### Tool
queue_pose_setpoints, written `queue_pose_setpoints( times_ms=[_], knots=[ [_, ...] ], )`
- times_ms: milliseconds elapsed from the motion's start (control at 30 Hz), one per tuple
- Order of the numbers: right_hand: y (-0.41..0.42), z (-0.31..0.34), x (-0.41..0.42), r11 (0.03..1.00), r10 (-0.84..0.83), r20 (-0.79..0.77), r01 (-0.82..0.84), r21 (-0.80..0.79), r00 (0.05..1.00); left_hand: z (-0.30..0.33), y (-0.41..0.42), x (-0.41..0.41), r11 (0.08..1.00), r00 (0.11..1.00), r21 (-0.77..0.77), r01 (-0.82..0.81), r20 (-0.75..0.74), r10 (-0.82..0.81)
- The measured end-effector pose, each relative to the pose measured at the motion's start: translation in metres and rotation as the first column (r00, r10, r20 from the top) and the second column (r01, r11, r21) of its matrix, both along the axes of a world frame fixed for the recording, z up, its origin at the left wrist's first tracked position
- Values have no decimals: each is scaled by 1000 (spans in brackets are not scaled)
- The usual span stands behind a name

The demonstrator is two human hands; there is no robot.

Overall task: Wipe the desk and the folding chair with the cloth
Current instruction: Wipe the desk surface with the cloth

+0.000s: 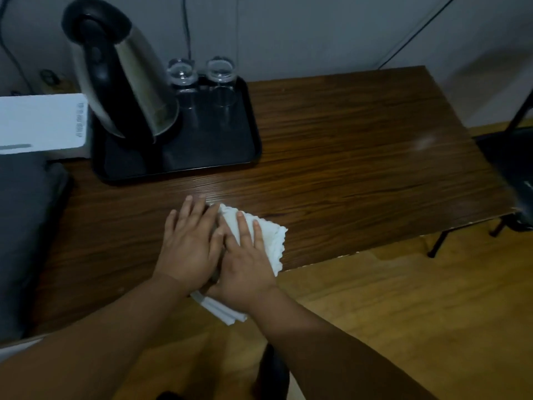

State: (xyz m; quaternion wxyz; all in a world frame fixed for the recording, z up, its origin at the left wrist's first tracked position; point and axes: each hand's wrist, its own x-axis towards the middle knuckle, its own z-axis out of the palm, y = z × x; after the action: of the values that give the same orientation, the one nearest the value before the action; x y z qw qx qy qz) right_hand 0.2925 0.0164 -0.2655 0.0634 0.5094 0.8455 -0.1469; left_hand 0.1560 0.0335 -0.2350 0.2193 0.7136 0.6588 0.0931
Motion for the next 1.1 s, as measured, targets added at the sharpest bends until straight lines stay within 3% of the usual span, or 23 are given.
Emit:
queue_pose_setpoints(
  times_ms=[167, 400, 700, 867, 1100],
  knots=[
    [25, -3, 75, 992, -125, -29, 126, 26, 992, -18, 21, 61, 997, 998, -47, 56, 4, -56],
    [65, -7, 188, 950, -301, -41, 303, 70, 953, -30, 45, 157, 992, 994, -69, -107, 20, 109],
    [100, -4, 332, 896, -436, -21, 436, 87, 900, -29, 104, 303, 998, 997, -48, 49, 59, -46],
    [116, -6, 422, 849, -519, 2, 515, 117, 855, -50, 112, 336, 999, 985, 46, -15, -173, 23],
    [126, -3, 521, 790, -609, 35, 601, 119, 793, -48, 111, 340, 999, 967, 38, -29, -250, 37]
  ],
)
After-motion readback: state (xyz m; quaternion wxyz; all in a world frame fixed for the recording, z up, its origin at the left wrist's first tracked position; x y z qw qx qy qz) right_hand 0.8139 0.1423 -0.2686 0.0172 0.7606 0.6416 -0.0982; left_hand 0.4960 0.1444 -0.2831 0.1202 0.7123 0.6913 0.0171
